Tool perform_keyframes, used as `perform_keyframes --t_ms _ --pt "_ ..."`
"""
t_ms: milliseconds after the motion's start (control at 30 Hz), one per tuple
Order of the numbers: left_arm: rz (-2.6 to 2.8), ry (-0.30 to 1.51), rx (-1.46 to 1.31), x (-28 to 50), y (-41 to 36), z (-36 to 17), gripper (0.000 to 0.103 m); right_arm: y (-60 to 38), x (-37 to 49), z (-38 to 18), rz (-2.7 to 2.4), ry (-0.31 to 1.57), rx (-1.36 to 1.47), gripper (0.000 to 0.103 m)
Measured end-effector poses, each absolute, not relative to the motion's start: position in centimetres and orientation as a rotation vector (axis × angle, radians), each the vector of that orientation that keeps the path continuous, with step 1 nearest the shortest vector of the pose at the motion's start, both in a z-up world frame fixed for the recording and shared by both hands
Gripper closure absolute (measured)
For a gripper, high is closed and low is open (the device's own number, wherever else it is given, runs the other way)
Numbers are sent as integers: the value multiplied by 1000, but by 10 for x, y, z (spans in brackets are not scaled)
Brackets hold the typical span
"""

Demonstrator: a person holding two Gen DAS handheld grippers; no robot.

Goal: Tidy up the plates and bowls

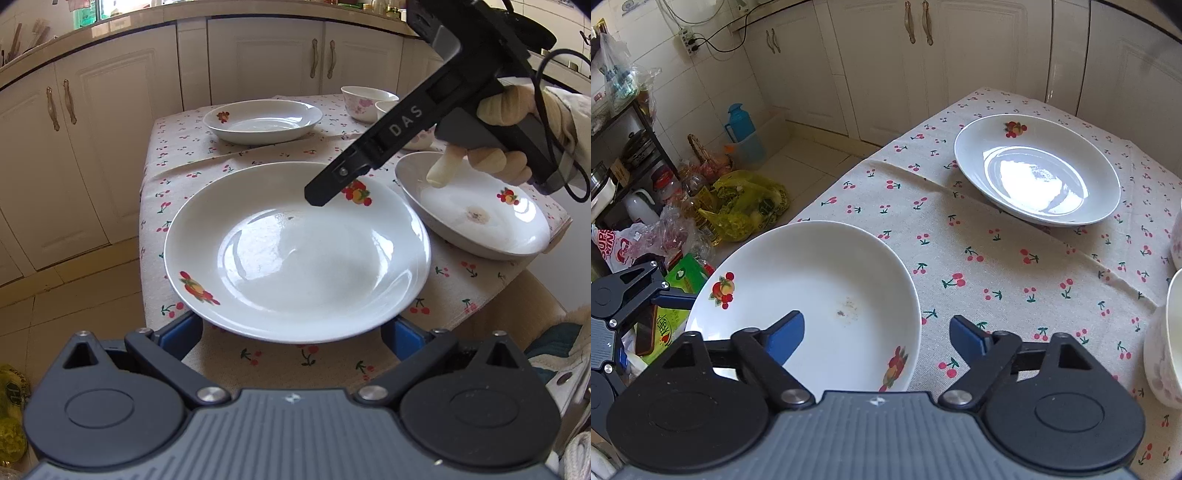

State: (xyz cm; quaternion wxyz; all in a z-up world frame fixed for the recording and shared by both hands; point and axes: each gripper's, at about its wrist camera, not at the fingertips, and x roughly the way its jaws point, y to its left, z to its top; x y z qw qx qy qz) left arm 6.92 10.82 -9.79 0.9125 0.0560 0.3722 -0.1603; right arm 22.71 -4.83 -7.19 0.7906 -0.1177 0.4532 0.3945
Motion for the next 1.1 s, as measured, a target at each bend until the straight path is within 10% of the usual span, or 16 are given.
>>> perform_keyframes --t_ms 200,1100 --pt "-346 770 117 70 109 -97 2 -44 233 -80 881 1024 -245 40" --pt "-351 723 165 131 107 -91 2 -59 268 -77 799 975 -189 40"
